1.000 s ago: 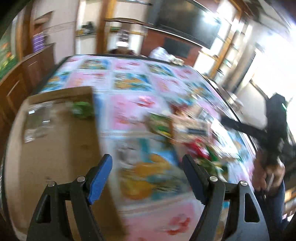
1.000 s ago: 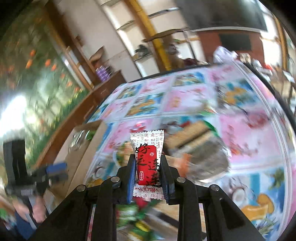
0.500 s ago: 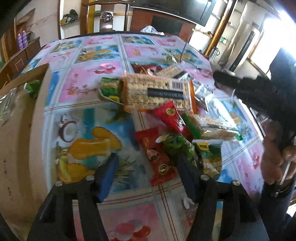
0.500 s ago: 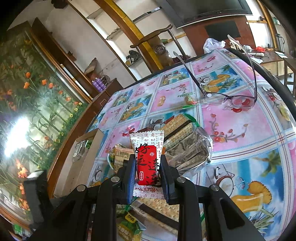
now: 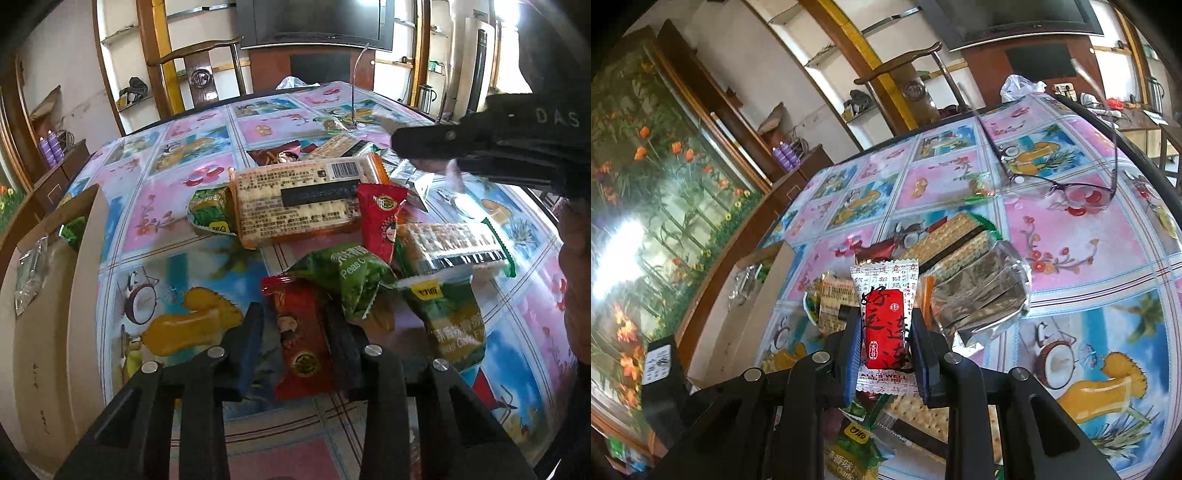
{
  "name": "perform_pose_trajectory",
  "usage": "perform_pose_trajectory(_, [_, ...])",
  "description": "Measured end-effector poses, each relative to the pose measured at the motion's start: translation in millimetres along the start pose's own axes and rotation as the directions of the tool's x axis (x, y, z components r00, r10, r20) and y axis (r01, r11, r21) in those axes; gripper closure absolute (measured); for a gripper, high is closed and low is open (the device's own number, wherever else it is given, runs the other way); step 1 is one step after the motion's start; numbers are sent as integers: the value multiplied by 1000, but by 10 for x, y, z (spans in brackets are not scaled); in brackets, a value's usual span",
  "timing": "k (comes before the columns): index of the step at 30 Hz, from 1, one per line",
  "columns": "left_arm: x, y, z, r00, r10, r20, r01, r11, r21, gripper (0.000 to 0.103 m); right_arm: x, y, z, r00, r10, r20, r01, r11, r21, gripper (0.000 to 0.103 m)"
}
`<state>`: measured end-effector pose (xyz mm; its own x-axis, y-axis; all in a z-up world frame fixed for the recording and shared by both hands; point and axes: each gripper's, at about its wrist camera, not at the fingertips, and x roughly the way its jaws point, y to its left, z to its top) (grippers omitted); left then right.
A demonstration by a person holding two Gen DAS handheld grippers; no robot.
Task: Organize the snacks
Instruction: 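Carry the candy packet to the snack pile while the left gripper grasps a red wrapped candy, then lift the red wrapped candy with the left gripper toward the box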
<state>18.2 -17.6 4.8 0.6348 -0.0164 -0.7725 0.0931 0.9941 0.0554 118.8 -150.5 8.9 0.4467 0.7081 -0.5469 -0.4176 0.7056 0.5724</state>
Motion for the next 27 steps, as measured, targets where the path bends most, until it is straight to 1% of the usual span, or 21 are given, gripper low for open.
perform_pose_trajectory(3, [13,4,0,1000,-3,4,3,1000,-3,71,42,50,-21,1000,-1,-11,1,1000,-17,76])
perform_pose_trajectory(4, [13,7,0,1000,-11,5,11,1000,-5,75,41,60,-24,1000,0,-11,0,1000,-19,76])
perform_pose_trajectory(5, [-4,-1,-21,1000,-17,7,17,1000,-7,84,40,65,-27,1000,0,-11,0,1000,-21,76])
perform_pose_trajectory(11, [-18,75,-13,1000,-25,16,25,999,-48,84,-11,52,-20,1000,-2,7,2,1000,-4,76])
perform_pose_trajectory(14, [-54,150,16,999,-22,46,26,996,-85,84,-27,53,-19,1000,-3,12,3,1000,-1,76])
perform_pose_trajectory(15, [-87,192,27,998,-18,66,25,994,-104,84,-31,63,-19,1000,-2,13,2,1000,-3,76])
perform_pose_trajectory(21, [-197,379,64,991,17,134,9,982,-187,84,-4,158,-55,1000,-14,7,14,999,-45,76])
perform_pose_trajectory(27, [-233,418,79,987,38,155,-5,979,-205,84,53,250,-103,1000,-16,-10,15,996,-82,76])
